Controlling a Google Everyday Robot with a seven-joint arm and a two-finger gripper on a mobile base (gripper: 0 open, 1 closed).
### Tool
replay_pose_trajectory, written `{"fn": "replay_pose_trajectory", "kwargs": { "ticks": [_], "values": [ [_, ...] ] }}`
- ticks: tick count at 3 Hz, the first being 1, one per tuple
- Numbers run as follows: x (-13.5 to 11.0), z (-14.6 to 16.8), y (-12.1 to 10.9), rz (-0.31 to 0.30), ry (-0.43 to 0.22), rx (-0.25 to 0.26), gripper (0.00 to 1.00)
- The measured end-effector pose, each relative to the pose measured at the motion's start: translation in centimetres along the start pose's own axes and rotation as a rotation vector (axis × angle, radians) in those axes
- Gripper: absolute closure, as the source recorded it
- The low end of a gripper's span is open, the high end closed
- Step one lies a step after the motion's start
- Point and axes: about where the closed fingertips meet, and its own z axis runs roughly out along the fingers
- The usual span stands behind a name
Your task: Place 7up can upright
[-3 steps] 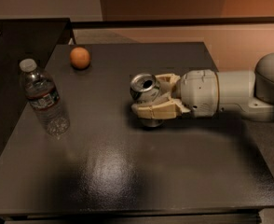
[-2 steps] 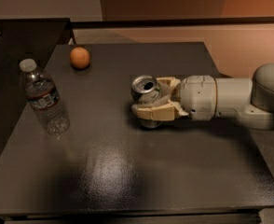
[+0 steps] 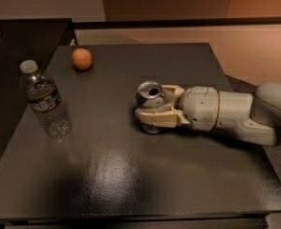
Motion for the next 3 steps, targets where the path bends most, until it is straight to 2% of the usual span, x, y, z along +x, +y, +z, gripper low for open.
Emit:
{"fn": "replay_pose_trajectory", "kwargs": {
  "ticks": [1,2,3],
  "values": [
    [0.83,-0.09,-0.32,0.011,-0.029,0.011,0.38],
    [0.69,0.11,-0.21,0.008,-0.029,0.007,0.14],
    [0.54,0.30,-0.09,0.006,-0.029,0.003,0.00]
  ]
}}
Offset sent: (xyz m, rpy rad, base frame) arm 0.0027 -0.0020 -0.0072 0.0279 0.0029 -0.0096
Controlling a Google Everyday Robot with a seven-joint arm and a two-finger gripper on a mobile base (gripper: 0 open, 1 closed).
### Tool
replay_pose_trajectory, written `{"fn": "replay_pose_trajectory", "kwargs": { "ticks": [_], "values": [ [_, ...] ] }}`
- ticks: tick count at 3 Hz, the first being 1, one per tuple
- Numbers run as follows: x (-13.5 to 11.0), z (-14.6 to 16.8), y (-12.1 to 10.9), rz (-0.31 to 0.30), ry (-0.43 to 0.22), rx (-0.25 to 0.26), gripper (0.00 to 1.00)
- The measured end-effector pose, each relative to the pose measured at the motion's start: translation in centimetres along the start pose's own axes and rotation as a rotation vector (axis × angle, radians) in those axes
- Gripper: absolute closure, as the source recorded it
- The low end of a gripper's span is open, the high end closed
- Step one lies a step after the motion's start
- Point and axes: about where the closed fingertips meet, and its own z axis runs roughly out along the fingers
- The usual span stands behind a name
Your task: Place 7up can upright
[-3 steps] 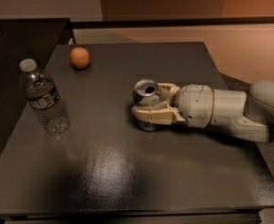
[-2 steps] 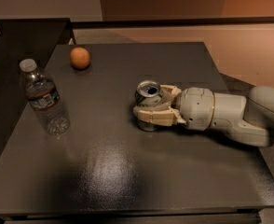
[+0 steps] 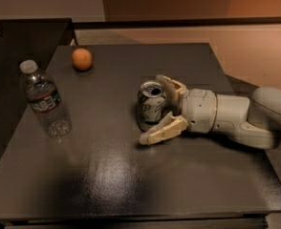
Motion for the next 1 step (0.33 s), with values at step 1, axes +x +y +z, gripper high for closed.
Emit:
{"fn": "replay_pose_trajectory", "kwargs": {
  "ticks": [1],
  "values": [
    [-0.01,0.01,0.00,0.000,0.000,0.000,0.00]
  ]
}}
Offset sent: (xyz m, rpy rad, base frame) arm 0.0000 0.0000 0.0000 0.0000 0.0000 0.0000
